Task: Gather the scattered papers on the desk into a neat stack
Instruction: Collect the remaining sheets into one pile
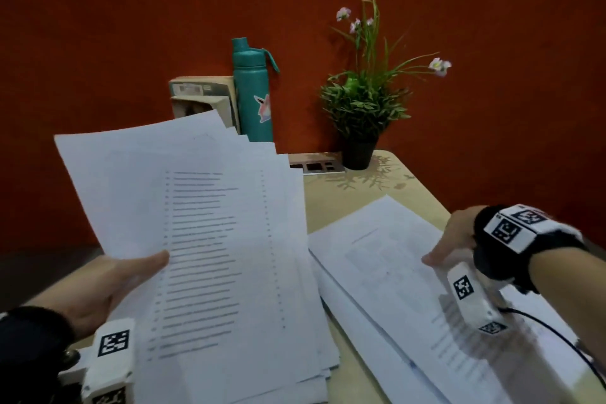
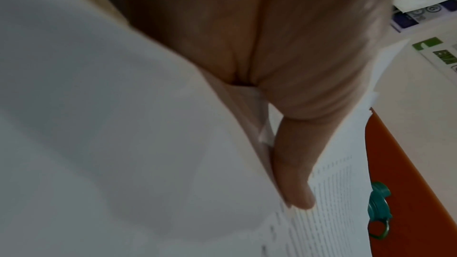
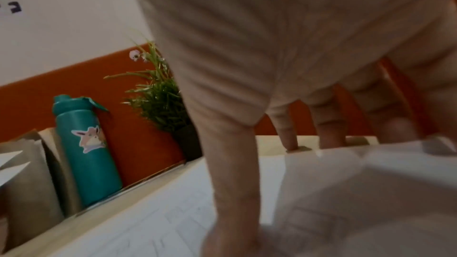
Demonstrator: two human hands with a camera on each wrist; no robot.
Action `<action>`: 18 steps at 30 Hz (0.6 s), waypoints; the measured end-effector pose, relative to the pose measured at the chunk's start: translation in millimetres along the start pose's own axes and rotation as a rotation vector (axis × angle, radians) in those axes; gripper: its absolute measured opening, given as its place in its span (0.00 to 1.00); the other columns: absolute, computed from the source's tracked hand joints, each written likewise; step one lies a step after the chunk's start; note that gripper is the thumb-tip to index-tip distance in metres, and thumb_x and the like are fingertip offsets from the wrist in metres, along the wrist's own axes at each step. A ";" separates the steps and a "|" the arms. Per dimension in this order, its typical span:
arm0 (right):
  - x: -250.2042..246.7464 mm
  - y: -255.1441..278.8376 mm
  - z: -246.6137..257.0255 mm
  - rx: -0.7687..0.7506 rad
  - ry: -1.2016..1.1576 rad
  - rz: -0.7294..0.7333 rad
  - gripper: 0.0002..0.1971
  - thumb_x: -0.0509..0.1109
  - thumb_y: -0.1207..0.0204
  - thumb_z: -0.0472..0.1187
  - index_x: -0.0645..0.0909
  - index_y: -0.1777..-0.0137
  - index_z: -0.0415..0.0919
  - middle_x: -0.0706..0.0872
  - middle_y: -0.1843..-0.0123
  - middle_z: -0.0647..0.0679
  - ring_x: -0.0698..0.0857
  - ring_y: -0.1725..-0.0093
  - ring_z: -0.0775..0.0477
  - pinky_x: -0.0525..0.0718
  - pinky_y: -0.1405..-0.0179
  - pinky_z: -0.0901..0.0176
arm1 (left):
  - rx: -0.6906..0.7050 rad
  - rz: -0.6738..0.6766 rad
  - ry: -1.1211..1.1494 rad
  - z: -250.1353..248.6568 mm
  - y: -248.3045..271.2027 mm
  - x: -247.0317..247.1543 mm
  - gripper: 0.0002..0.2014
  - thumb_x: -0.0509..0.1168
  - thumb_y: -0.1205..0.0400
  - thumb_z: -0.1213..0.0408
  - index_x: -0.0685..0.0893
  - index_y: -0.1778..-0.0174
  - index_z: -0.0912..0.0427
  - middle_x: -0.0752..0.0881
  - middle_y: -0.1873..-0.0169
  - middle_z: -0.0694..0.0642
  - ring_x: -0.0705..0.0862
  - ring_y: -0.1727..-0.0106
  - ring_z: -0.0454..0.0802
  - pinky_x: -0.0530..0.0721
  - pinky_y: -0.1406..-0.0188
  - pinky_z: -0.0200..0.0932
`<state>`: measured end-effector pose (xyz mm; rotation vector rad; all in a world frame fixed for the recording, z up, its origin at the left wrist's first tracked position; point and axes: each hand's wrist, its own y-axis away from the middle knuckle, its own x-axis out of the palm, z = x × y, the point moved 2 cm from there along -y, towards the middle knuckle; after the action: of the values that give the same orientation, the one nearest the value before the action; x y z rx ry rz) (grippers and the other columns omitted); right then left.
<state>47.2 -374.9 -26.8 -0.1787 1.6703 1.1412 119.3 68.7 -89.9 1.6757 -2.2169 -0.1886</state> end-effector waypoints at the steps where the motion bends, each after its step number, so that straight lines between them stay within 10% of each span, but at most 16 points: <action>1: 3.0 -0.6 -1.8 -0.001 0.000 -0.001 0.38 0.76 0.31 0.59 0.78 0.29 0.32 0.85 0.37 0.41 0.80 0.48 0.43 0.76 0.65 0.59 | -0.015 0.006 0.004 2.4 0.2 -2.3 0.46 0.87 0.50 0.63 0.83 0.32 0.66 0.88 0.38 0.70 0.85 0.36 0.72 0.72 0.33 0.77; 9: 13.8 4.9 17.2 0.004 -0.102 -0.012 0.32 0.73 0.24 0.48 0.72 0.24 0.32 0.75 0.22 0.38 0.75 0.25 0.39 0.72 0.26 0.50 | -0.086 -0.087 -0.006 5.6 2.1 -1.5 0.26 0.66 0.29 0.69 0.83 0.32 0.66 0.87 0.37 0.71 0.83 0.36 0.74 0.79 0.41 0.75; 14: 20.3 10.2 25.7 -0.056 -0.109 -0.026 0.26 0.72 0.23 0.43 0.76 0.26 0.35 0.76 0.23 0.40 0.74 0.24 0.39 0.72 0.26 0.54 | -0.110 -0.108 -0.005 7.9 7.5 -0.4 0.27 0.67 0.29 0.69 0.82 0.32 0.68 0.87 0.38 0.72 0.84 0.36 0.74 0.76 0.35 0.74; 18: 8.3 20.4 24.7 -0.063 0.016 -0.023 0.28 0.66 0.18 0.44 0.68 0.22 0.30 0.73 0.21 0.39 0.77 0.31 0.42 0.75 0.37 0.57 | -0.067 -0.075 0.025 2.9 10.0 6.1 0.23 0.66 0.28 0.70 0.84 0.36 0.69 0.89 0.41 0.70 0.89 0.44 0.69 0.85 0.49 0.66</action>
<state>47.6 -342.3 -21.2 -0.2470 1.6435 1.1788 107.8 65.4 -88.3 1.7165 -2.1079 -0.2562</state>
